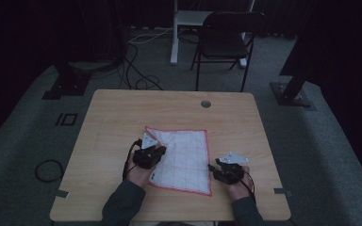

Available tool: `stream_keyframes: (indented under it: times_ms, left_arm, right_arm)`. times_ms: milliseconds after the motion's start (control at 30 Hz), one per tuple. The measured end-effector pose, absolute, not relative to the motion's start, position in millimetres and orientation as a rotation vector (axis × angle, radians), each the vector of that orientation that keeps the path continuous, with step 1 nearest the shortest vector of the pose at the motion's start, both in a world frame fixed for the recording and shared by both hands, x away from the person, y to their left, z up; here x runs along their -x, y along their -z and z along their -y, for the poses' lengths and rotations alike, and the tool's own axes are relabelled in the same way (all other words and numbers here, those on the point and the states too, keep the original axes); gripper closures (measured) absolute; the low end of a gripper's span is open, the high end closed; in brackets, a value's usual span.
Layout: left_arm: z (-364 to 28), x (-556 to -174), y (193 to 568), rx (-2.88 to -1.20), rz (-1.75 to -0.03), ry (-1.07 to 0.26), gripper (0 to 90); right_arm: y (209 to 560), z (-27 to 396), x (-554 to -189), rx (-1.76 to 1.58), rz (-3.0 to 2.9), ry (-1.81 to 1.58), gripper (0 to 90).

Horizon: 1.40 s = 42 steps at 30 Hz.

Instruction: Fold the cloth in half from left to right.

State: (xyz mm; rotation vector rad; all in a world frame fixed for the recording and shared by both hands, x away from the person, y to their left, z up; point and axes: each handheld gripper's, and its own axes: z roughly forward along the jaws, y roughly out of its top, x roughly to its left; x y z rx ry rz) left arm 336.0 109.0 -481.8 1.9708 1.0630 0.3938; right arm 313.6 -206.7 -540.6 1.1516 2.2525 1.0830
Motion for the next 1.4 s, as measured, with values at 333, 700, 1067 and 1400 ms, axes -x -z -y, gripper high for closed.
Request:
stream_keyframes:
  times_ms: [333, 700, 1067, 1400]
  left_arm:
    - [-88.2, -337.3, 477.6, -1.996, -1.008, -0.381, 87.7]
    - [-72.4, -338.0, 475.3, -2.007, -0.967, -0.369, 87.8]
    - [-59.6, -340.6, 475.1, -2.010, -0.936, -0.351, 87.7]
    - [-51.3, -344.3, 476.8, -2.003, -0.917, -0.323, 87.7]
  right_arm:
    - [540.4, 207.0, -313.6, -1.152, -2.253, -1.083, 55.8]
    - [541.2, 208.2, -314.4, -1.158, -2.254, -1.077, 55.7]
    - [541.3, 209.0, -314.4, -1.164, -2.250, -1.076, 55.8]
    - [539.8, 214.1, -314.0, -1.180, -2.232, -1.086, 55.7]
